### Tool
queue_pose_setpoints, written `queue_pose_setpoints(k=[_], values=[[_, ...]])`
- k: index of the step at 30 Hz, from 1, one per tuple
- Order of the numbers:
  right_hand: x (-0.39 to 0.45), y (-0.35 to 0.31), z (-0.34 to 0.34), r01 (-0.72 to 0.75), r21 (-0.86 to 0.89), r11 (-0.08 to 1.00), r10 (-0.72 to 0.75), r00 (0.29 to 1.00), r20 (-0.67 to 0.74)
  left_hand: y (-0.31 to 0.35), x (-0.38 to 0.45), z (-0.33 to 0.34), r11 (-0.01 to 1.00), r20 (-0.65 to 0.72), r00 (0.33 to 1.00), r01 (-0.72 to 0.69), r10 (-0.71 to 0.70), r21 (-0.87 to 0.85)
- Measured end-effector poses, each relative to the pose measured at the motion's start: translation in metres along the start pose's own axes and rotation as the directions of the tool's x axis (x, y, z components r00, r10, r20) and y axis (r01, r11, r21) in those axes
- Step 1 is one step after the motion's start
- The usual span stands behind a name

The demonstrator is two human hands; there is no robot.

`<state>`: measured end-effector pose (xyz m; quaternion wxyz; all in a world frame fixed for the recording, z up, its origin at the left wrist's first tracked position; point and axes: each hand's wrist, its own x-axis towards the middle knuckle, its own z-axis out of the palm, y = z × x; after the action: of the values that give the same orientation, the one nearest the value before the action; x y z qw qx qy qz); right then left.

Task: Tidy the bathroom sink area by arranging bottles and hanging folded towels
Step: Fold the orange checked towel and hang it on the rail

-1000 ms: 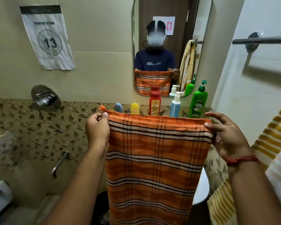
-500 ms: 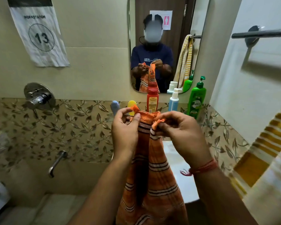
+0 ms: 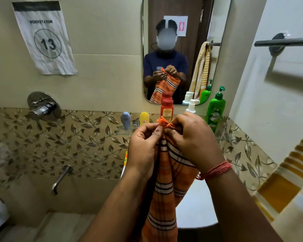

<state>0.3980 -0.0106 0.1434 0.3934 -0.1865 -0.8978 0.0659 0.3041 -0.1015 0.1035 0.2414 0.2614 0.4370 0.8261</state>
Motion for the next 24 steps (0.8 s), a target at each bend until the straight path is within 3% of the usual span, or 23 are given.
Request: queue_pose_setpoints(k=[7,11,14,17,19,21,24], values=[[0.005,0.001,0.0,-0.022,0.03,0.999,0.021,1.0,0.017,0.004,0.008,-0.007,0.998,0.079,0.996,-0.05,0.048,0.023],[0.004,0.019,-0.005,-0.113,0.237,0.965,0.036,0.951,0.306,0.004,0.017,-0.01,0.997,-0.008,0.998,-0.055,0.055,0.054],[-0.003,0.041,-0.004,-0.177,0.082,0.981,0.117,0.87,0.479,0.006,0.024,-0.012,0.993,-0.033,0.995,-0.09,0.093,0.07],[-0.004,0.059,-0.011,-0.251,-0.155,0.956,0.294,0.843,0.451,0.007,0.034,-0.014,0.991,-0.088,0.988,-0.119,0.125,0.064],[-0.003,0.059,-0.027,-0.288,-0.149,0.946,0.324,0.832,0.45,0.005,0.041,-0.016,0.991,-0.133,0.985,-0.097,0.109,0.092],[-0.006,0.039,-0.041,-0.214,0.048,0.976,0.159,0.838,0.521,0.0,0.049,-0.019,0.989,-0.207,0.974,-0.064,0.09,0.13],[-0.012,-0.002,-0.051,0.046,0.257,0.965,-0.191,0.795,0.576,-0.003,0.059,-0.021,0.983,-0.242,0.967,-0.033,0.076,0.178]])
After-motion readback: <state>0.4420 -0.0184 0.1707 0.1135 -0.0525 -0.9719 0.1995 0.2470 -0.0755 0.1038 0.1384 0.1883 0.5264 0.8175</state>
